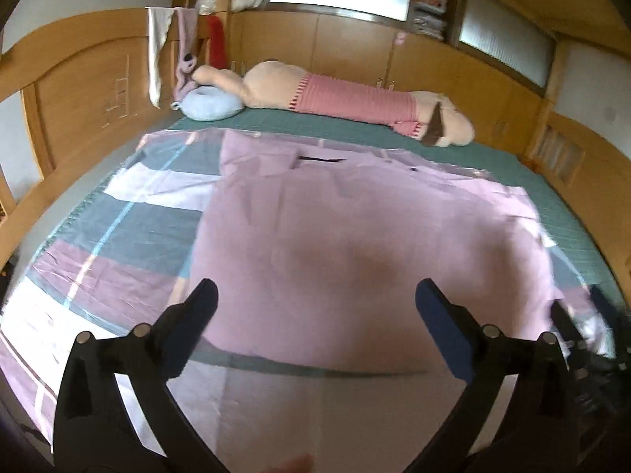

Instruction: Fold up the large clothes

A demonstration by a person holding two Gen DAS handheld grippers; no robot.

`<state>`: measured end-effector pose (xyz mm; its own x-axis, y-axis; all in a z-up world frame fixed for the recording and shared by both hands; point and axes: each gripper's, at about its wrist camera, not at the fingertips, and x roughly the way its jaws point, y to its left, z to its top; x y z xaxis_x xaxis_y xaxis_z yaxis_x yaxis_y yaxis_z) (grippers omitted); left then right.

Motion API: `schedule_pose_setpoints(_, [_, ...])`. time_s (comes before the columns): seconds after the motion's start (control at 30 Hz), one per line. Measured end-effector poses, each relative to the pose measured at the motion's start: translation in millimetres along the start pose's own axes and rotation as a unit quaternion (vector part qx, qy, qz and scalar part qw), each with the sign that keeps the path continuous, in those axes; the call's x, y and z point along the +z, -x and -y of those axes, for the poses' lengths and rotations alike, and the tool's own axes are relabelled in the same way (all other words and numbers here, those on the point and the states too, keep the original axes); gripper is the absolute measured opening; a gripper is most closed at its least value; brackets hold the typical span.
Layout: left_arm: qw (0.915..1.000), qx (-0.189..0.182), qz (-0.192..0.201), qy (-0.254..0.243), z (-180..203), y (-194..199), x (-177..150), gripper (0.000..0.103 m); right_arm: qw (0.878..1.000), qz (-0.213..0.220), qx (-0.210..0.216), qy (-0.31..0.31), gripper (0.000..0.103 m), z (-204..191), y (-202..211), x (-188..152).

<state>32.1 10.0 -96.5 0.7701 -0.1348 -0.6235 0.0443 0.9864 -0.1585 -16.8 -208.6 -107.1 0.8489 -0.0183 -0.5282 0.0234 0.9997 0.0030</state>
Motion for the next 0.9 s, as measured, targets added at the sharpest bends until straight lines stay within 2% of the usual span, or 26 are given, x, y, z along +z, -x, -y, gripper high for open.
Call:
schedule_pose_setpoints(0.07, [1.0000, -0.006, 0.000, -0.006, 5.6, 7.4, -6.6, 0.101, 1.000, -0.023, 0.007, -0.010, 0.102, -3.8, 1.6, 5.2])
schedule_pose_setpoints(0.13, [0.9997, 0.009, 0.009, -0.022, 14.2, 13.9, -12.4, 0.101, 0.999, -0.027, -0.003, -0.040, 0.102, 3.6, 4.2, 5.3])
schedule_pose_setpoints(0.23, [0.9976, 0.038, 0.011, -0.056, 29.3, 16.3, -16.3, 0.101, 0.996, -0.058, -0.013, -0.072, 0.102, 9.7, 7.9, 0.3])
schedule_pose_setpoints(0.3, [0.9973, 0.038, 0.013, -0.061, 37.2, 20.6, -16.2, 0.101, 0.994, -0.064, -0.012, -0.089, 0.102, 14.2, 14.3, -1.7])
schedule_pose_setpoints(0.53, [0.9989, -0.010, 0.013, -0.043, 40.2, 28.0, -15.5, 0.101, 0.996, -0.030, -0.052, -0.061, 0.102, 4.8, 29.5, 0.5])
schedule_pose_setpoints(0.9, [0.9996, -0.011, -0.001, -0.024, 32.7, 22.7, -14.8, 0.101, 0.996, 0.010, -0.085, -0.020, 0.102, -5.8, 41.4, 3.4])
